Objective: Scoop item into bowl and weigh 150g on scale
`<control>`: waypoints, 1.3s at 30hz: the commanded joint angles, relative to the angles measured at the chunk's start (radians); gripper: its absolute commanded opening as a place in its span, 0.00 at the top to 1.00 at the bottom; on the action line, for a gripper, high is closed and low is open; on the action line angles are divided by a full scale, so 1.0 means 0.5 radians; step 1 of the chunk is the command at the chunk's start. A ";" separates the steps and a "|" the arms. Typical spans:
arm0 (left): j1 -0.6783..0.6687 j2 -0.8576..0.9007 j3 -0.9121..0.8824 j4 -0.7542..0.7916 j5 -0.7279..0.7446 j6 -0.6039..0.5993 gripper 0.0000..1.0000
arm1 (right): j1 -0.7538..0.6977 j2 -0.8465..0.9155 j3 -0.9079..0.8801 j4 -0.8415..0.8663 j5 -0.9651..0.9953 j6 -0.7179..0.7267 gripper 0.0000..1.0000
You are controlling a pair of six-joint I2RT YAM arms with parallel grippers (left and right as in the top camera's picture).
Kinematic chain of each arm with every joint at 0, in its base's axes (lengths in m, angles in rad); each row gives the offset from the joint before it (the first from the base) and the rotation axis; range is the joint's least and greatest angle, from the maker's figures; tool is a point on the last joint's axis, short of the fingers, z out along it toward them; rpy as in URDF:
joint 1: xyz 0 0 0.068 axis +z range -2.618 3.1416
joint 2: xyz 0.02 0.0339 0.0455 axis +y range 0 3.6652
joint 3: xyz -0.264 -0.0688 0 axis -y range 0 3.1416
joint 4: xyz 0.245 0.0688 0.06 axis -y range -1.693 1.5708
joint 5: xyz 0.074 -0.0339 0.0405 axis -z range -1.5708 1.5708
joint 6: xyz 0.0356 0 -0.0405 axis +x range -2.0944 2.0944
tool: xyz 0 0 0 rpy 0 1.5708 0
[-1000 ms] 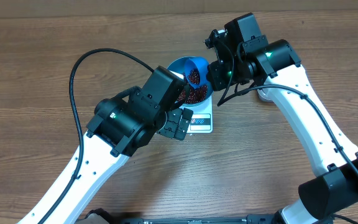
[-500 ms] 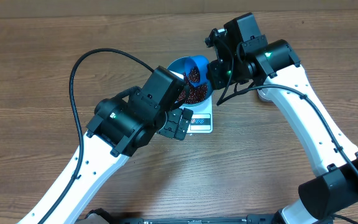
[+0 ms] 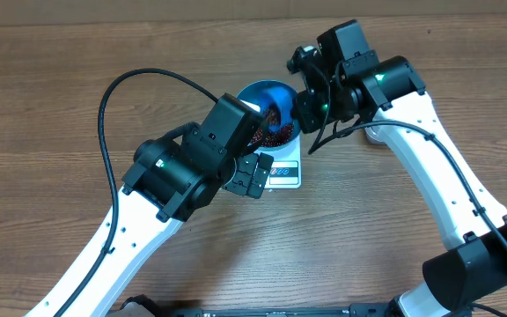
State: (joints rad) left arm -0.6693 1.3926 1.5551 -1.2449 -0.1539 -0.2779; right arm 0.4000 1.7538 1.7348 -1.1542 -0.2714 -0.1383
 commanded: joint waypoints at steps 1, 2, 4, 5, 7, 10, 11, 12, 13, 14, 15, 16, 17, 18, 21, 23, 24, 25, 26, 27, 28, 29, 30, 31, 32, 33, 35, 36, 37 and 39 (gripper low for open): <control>0.003 0.003 0.040 0.000 -0.012 0.039 0.01 | 0.006 -0.048 0.052 0.027 -0.005 0.000 0.96; 0.003 0.003 0.040 0.000 -0.012 0.039 0.00 | 0.006 -0.048 0.052 0.043 0.010 0.023 0.96; 0.003 0.003 0.040 0.000 -0.012 0.039 0.00 | 0.005 -0.048 0.052 0.047 0.010 0.023 0.96; 0.003 0.003 0.040 0.000 -0.012 0.039 0.01 | 0.005 -0.048 0.052 0.046 0.011 0.023 0.96; 0.003 0.003 0.040 0.000 -0.012 0.039 0.01 | 0.006 -0.048 0.052 0.047 0.011 0.023 0.96; 0.003 0.003 0.040 0.000 -0.012 0.039 0.00 | 0.005 -0.048 0.052 0.047 0.014 0.023 0.96; 0.003 0.003 0.040 0.000 -0.012 0.039 0.00 | 0.005 -0.048 0.052 0.047 0.019 0.024 0.96; 0.003 0.003 0.040 0.000 -0.012 0.039 0.01 | 0.005 -0.048 0.052 0.052 0.019 0.025 0.96; 0.003 0.003 0.040 0.000 -0.013 0.039 0.00 | 0.006 -0.047 0.052 0.060 0.029 0.055 0.96; 0.003 0.003 0.040 0.000 -0.012 0.039 0.01 | 0.006 -0.048 0.052 0.075 0.087 0.132 0.96; 0.003 0.003 0.040 0.000 -0.012 0.039 0.01 | 0.006 -0.048 0.052 0.079 0.120 0.173 0.96; 0.003 0.003 0.040 0.000 -0.012 0.039 0.00 | 0.006 -0.048 0.052 0.082 0.123 0.180 0.96; 0.003 0.003 0.040 0.000 -0.012 0.039 0.00 | 0.006 -0.048 0.052 0.082 0.123 0.180 0.96; 0.003 0.003 0.040 0.000 -0.012 0.039 0.00 | 0.006 -0.048 0.052 0.082 0.123 0.180 0.96; 0.003 0.003 0.040 0.000 -0.012 0.039 0.01 | 0.006 -0.048 0.052 0.082 0.123 0.180 0.96; 0.003 0.003 0.040 0.000 -0.012 0.039 0.00 | 0.009 -0.048 0.052 0.034 0.023 -0.002 0.96; 0.003 0.003 0.040 0.000 -0.012 0.039 0.00 | 0.010 -0.048 0.052 0.011 -0.005 -0.083 0.96; 0.003 0.003 0.040 0.000 -0.012 0.039 0.00 | 0.009 -0.048 0.052 -0.005 0.060 -0.084 0.96; 0.003 0.003 0.040 0.000 -0.013 0.039 0.00 | 0.005 -0.048 0.052 0.014 0.143 0.040 0.96; 0.003 0.003 0.040 0.000 -0.012 0.039 0.00 | -0.002 -0.048 0.052 0.033 0.211 0.150 0.96; 0.003 0.003 0.040 0.000 -0.012 0.039 0.00 | -0.004 -0.048 0.052 0.039 0.197 0.172 0.96; 0.003 0.003 0.040 0.000 -0.012 0.039 0.00 | -0.004 -0.048 0.052 0.039 0.190 0.172 0.96; 0.003 0.003 0.040 0.000 -0.012 0.039 0.00 | -0.004 -0.048 0.052 0.039 0.190 0.172 0.96; 0.003 0.003 0.040 0.000 -0.012 0.039 0.00 | -0.004 -0.048 0.052 0.037 0.190 0.172 0.96; 0.003 0.003 0.040 0.000 -0.013 0.039 0.00 | -0.004 -0.048 0.052 0.038 0.190 0.172 0.96; 0.003 0.003 0.040 0.000 -0.012 0.039 0.00 | -0.004 -0.048 0.052 0.038 0.190 0.172 0.96; 0.003 0.003 0.040 0.000 -0.012 0.039 0.01 | -0.004 -0.048 0.052 0.037 0.190 0.173 0.96; 0.003 0.003 0.040 0.000 -0.013 0.039 0.00 | -0.004 -0.048 0.052 0.038 0.189 0.173 0.96; 0.003 0.003 0.040 0.000 -0.012 0.039 0.00 | -0.004 -0.048 0.052 0.038 0.189 0.173 0.96; 0.003 0.003 0.040 0.000 -0.013 0.039 0.00 | -0.004 -0.048 0.052 0.037 0.189 0.174 0.96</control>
State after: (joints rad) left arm -0.6693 1.3926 1.5551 -1.2449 -0.1543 -0.2779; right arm 0.3996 1.7538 1.7348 -1.1439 -0.1787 -0.0559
